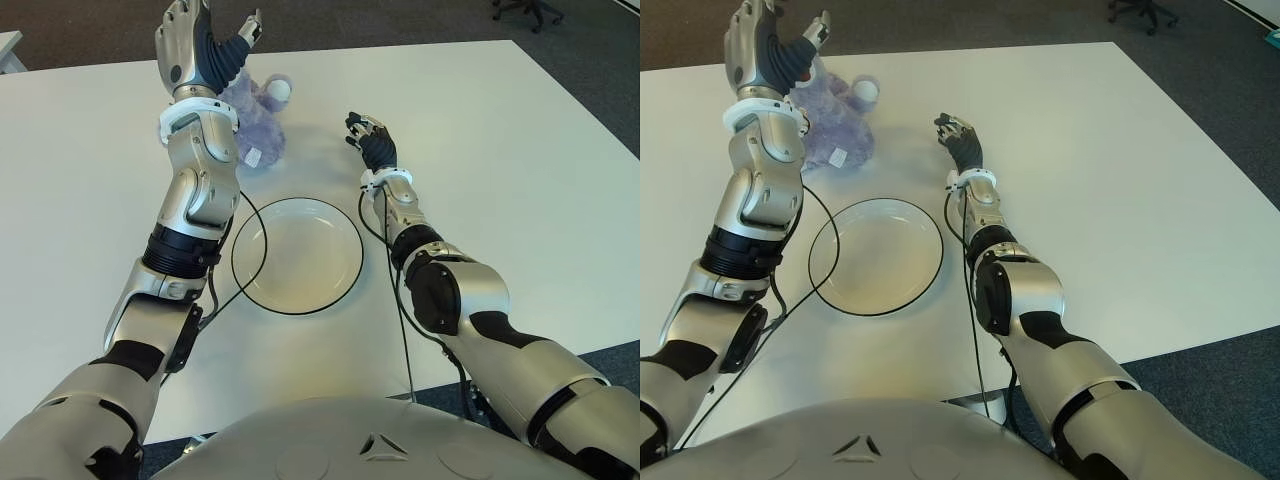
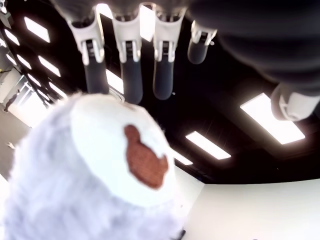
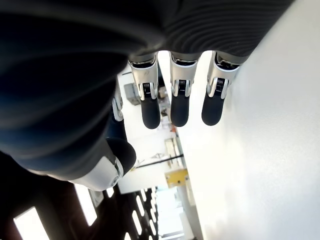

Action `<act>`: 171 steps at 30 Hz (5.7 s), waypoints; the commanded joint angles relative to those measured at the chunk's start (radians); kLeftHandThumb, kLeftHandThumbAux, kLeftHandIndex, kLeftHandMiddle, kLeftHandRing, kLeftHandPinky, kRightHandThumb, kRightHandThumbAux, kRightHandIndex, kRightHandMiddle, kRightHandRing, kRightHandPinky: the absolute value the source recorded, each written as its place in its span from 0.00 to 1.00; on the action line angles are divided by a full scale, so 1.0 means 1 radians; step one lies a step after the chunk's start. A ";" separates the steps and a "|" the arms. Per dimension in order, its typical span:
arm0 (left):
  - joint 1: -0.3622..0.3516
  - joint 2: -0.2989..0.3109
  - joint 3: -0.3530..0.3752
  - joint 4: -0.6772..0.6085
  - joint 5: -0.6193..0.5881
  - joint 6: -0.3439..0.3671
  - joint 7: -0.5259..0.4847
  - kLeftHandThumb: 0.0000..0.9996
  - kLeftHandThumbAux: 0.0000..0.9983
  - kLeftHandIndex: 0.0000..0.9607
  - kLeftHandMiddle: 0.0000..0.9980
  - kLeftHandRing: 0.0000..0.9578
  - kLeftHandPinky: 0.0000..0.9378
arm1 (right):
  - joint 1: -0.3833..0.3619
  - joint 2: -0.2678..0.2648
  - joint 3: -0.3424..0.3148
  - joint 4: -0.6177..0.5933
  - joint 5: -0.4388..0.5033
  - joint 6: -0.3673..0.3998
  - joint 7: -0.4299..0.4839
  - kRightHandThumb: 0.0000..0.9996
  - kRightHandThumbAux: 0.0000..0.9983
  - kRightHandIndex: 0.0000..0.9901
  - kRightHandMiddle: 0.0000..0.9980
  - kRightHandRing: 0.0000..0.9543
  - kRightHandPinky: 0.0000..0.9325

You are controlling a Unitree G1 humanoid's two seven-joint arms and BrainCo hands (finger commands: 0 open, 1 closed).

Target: Put the doll into the plate.

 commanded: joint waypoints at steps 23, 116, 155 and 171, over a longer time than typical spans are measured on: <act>0.059 -0.037 0.084 0.228 -0.134 -0.210 0.120 0.36 0.18 0.00 0.20 0.21 0.12 | 0.051 0.005 -0.001 0.036 -0.006 0.036 -0.002 0.70 0.73 0.41 0.15 0.12 0.17; 0.010 -0.173 0.143 0.587 -0.351 -0.579 0.340 0.31 0.24 0.00 0.13 0.12 0.09 | 0.059 0.006 0.025 0.035 -0.039 0.025 -0.037 0.70 0.74 0.41 0.17 0.15 0.18; -0.014 -0.225 0.194 0.640 -0.434 -0.704 0.354 0.42 0.28 0.02 0.16 0.15 0.09 | 0.061 0.001 0.049 0.037 -0.060 0.027 -0.052 0.70 0.73 0.41 0.18 0.16 0.20; -0.055 -0.192 0.215 0.795 -0.507 -0.742 0.255 0.50 0.26 0.04 0.21 0.19 0.12 | 0.062 0.004 0.047 0.037 -0.063 0.008 -0.056 0.70 0.73 0.41 0.18 0.16 0.19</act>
